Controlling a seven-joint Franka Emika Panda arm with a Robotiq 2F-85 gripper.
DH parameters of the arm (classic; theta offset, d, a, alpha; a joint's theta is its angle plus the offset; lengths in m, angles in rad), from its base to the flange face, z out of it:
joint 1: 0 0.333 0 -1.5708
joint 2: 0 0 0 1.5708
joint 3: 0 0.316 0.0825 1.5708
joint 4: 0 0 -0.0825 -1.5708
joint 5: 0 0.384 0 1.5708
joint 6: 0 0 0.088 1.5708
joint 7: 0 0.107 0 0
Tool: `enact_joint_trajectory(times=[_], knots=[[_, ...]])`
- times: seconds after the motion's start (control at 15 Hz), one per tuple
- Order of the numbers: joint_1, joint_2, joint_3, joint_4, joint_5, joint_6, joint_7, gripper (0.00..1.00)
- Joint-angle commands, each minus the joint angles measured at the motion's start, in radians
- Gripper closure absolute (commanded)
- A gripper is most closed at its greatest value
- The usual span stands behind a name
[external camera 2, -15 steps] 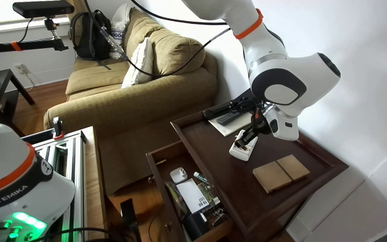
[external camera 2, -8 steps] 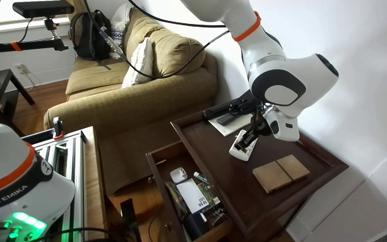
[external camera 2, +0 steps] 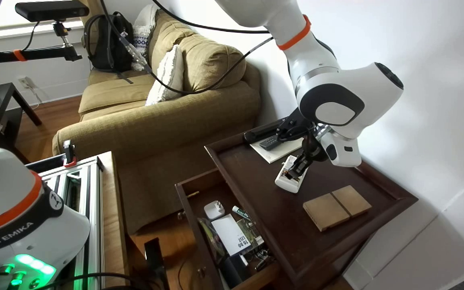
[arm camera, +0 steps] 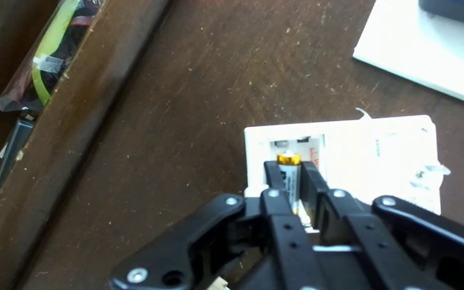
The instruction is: Lift the battery and put it in the white remote
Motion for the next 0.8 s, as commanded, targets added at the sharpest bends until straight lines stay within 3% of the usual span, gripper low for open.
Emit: enact_joint_trajectory(times=[0.0,0.73], knots=[[0.006,0.015,0.01,0.003,-0.004,0.019,-0.014,0.96],[0.027,0.028,-0.002,0.004,-0.035,0.023,-0.012,0.96]])
